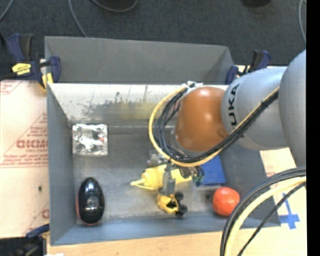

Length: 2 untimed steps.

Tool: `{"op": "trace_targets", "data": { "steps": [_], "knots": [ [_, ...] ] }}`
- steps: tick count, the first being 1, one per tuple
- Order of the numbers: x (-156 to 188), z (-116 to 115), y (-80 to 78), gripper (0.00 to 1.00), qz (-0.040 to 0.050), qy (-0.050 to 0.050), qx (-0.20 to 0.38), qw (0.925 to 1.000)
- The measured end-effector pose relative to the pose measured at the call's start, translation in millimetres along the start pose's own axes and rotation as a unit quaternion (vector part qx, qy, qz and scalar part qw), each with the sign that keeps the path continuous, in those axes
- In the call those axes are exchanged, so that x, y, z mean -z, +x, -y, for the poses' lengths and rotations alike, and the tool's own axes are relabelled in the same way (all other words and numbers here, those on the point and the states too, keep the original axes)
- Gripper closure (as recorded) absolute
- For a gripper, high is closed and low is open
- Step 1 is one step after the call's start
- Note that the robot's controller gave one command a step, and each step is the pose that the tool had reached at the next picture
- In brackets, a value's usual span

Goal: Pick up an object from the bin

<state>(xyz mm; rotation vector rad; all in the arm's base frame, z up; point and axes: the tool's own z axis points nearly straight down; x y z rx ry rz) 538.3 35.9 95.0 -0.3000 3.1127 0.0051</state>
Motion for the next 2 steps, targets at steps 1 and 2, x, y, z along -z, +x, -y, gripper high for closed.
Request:
{"op": "trace_targets", "data": {
  "steps": [1, 2],
  "knots": [
    [86.5, 10.4, -15.1, 1.0, 0.0014, 0.0, -0.008, 1.0],
    [86.5, 10.3, -15.1, 1.0, 0.0014, 0.0, -0.008, 1.0]
  ]
}}
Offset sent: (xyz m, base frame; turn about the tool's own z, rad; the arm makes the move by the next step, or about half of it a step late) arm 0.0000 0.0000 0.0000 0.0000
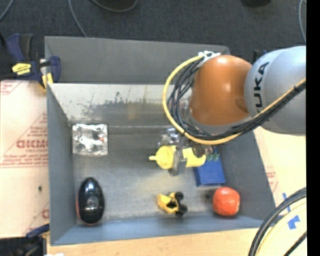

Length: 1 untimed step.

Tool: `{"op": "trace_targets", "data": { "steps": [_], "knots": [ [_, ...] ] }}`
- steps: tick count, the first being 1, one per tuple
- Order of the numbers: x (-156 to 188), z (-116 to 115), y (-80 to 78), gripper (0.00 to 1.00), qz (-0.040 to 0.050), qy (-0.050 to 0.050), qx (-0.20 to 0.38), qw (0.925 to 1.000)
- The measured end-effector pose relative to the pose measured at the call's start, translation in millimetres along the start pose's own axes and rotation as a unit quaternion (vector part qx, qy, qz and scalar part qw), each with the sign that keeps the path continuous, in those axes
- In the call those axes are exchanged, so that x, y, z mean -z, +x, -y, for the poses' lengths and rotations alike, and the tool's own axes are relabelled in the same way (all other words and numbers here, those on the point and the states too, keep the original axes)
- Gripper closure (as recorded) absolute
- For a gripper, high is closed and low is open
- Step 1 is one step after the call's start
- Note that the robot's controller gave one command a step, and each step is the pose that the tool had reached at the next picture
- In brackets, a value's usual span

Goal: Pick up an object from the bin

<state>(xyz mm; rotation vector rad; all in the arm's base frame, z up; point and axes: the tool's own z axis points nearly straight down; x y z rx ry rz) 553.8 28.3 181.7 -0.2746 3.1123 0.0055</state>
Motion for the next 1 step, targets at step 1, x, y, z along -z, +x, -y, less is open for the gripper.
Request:
{"op": "trace_targets", "data": {
  "steps": [1],
  "knots": [
    [130.6, 4.2, -4.2, 1.0, 0.002, 0.0, -0.034, 0.9994]
  ]
}}
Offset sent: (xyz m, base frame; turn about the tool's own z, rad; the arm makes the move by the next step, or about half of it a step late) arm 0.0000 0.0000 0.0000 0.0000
